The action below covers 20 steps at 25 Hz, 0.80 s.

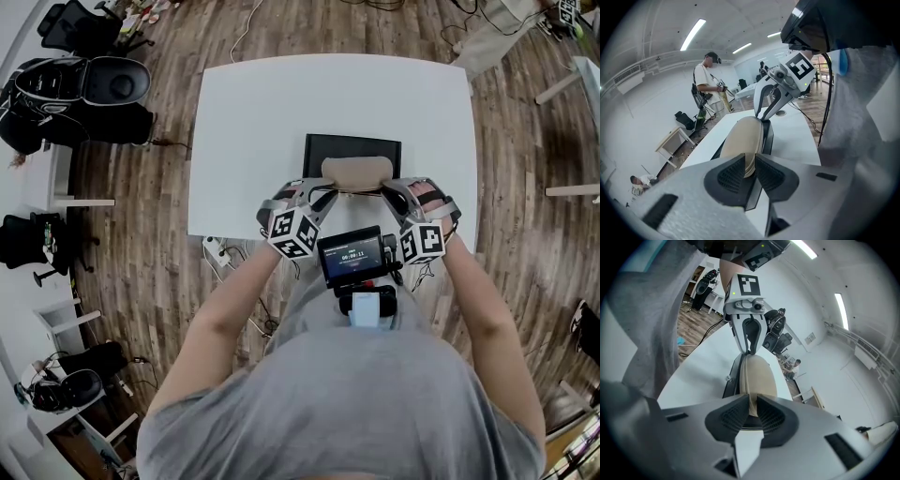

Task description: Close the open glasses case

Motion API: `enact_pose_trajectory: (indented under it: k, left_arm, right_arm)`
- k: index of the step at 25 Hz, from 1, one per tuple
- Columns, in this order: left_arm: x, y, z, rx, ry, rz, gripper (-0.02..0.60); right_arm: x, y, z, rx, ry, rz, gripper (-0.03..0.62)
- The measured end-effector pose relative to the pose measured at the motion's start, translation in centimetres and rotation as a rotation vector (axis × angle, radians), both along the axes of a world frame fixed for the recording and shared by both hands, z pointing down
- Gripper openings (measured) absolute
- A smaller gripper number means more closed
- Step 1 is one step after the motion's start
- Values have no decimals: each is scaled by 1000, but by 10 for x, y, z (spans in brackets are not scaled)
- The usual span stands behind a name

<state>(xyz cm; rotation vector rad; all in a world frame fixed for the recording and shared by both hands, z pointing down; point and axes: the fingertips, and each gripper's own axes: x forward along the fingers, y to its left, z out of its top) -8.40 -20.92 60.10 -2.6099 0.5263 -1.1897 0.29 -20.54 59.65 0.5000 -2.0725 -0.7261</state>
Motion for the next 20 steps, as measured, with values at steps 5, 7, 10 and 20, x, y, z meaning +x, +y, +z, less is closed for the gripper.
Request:
enact_pose_trajectory:
  k: [5, 7, 10, 20]
  left_arm:
    - [-1, 0, 4, -8, 3, -2, 60]
    - [-1, 0, 6, -10, 4, -1, 60]
    - [-2, -1, 6, -16, 11, -8, 60]
    - [-4, 1, 5, -48, 15, -15, 60]
  right_arm:
    - [0, 10, -7, -69, -73, 1, 49]
    - [3, 9, -14, -126, -141, 52, 49]
    - [8, 2, -26, -242, -287, 173, 49]
    - [16, -9, -51, -532, -760, 414, 49]
